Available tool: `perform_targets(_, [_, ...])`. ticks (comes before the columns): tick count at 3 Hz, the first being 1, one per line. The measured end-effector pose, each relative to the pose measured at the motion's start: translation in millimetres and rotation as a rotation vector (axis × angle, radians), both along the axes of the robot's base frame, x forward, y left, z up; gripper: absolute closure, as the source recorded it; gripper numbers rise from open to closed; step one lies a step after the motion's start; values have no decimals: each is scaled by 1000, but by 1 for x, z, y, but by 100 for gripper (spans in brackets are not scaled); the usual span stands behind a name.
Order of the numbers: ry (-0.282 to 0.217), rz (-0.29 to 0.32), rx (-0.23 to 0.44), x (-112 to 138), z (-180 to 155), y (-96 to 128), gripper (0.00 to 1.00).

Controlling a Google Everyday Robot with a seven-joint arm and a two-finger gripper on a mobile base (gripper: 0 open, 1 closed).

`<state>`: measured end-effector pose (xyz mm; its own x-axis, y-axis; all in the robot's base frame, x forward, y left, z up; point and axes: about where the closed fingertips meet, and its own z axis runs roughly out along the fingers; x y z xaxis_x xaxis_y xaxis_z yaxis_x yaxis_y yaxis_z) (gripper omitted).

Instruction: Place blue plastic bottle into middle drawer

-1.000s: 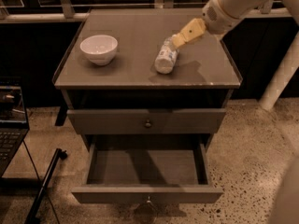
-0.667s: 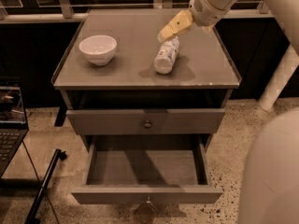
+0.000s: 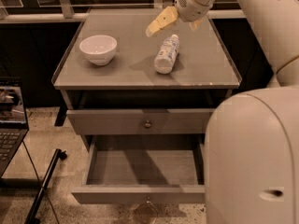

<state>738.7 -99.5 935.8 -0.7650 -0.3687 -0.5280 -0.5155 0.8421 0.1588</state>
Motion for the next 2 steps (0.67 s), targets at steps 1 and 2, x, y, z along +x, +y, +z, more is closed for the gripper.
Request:
perform_targets(1, [44,-7,6,14,-17,13,0])
perform_targets(2, [77,-23,-10,28,-37,26,0])
